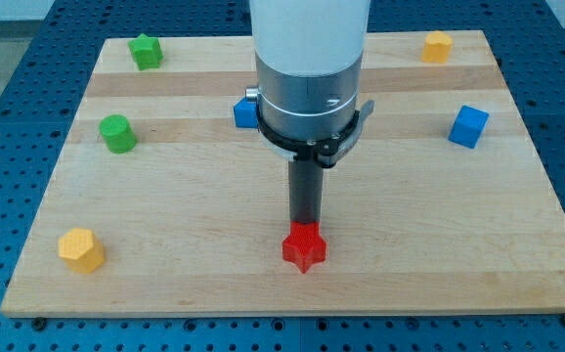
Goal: Place the triangle at the bottom right corner
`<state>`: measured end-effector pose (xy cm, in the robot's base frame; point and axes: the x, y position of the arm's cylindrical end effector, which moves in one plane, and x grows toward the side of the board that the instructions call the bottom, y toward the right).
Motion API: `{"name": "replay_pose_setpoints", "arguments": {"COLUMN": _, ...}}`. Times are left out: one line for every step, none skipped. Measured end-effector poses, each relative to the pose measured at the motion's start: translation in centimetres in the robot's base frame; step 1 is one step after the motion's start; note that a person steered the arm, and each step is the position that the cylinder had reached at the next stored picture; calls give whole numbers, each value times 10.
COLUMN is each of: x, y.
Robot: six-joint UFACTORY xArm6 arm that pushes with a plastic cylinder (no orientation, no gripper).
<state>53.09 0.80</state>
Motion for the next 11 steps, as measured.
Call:
{"name": "replay_pose_setpoints", "arguments": {"x": 0, "y": 0}}
{"name": "replay_pose_setpoints", "arguments": {"x": -9, "y": 0}}
{"name": "replay_pose_setpoints", "arguments": {"x": -41, "y": -1}}
{"name": "replay_pose_setpoints", "arguments": {"x": -64, "y": -25}}
{"name": "replay_pose_setpoints", "arguments": {"x": -84, "y": -63}}
{"name": "replay_pose_setpoints", "arguments": {"x": -98, "y": -101}}
{"name": "replay_pose_setpoints", "arguments": {"x": -116, "y": -128}}
{"name": "replay_pose_setpoints", "arguments": {"x": -148, "y": -141}}
{"name": "replay_pose_setpoints", "arguments": {"x": -177, "y": -144}}
{"name": "replay_pose_setpoints", "arguments": {"x": -184, "y": -132}}
{"name": "replay_pose_setpoints", "arguments": {"x": -181, "y": -99}}
